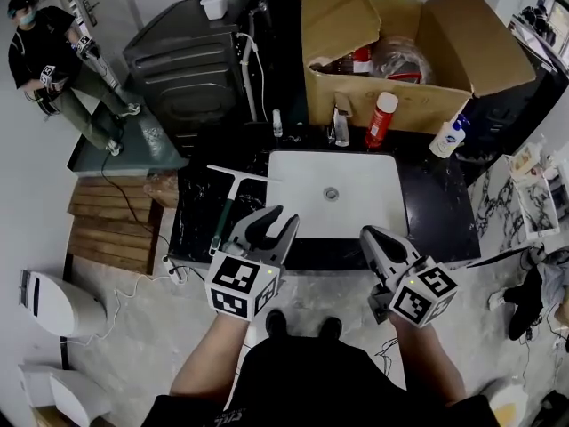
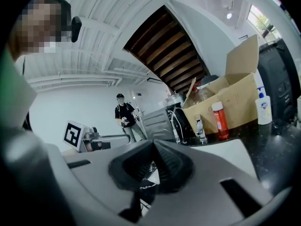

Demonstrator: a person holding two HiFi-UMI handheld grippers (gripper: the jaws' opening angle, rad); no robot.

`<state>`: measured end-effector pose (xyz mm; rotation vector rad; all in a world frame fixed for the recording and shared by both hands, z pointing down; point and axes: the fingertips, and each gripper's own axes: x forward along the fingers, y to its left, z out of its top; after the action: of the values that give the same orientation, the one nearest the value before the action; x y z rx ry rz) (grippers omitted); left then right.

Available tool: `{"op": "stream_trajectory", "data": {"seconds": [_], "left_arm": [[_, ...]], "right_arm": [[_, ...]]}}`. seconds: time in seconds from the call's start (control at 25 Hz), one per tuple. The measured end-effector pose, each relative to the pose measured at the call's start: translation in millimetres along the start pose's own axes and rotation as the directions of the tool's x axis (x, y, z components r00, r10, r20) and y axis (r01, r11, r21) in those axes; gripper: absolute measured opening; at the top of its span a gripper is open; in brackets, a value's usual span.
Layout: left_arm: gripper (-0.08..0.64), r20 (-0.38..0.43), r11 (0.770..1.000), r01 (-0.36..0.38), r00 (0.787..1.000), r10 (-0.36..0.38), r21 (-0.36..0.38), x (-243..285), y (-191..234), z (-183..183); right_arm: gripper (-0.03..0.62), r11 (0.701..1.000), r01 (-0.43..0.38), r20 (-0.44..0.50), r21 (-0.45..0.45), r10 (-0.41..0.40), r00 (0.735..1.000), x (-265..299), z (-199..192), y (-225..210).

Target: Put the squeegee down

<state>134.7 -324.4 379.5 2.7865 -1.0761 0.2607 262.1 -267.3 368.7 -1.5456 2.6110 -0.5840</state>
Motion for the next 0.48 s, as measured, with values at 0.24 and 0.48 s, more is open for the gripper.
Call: {"op": "stream_trajectory", "data": {"seconds": [0.24,0.48], "left_arm": [[0.051,0.033,0.996,0.086,0.996,-0.086,-0.009,8,-25,10],[0.005,0.034,0.994,0.104,0.994,-0.105,0.020,13,-30,22]], "right_arm": [[0.006,1.000,-0.020,-0.021,0.018,0.021,1.000,-5,-8,-13],[0.006,1.000,-0.019,-0.012,0.015,0.019,1.000,-4,-1,-17]]}}
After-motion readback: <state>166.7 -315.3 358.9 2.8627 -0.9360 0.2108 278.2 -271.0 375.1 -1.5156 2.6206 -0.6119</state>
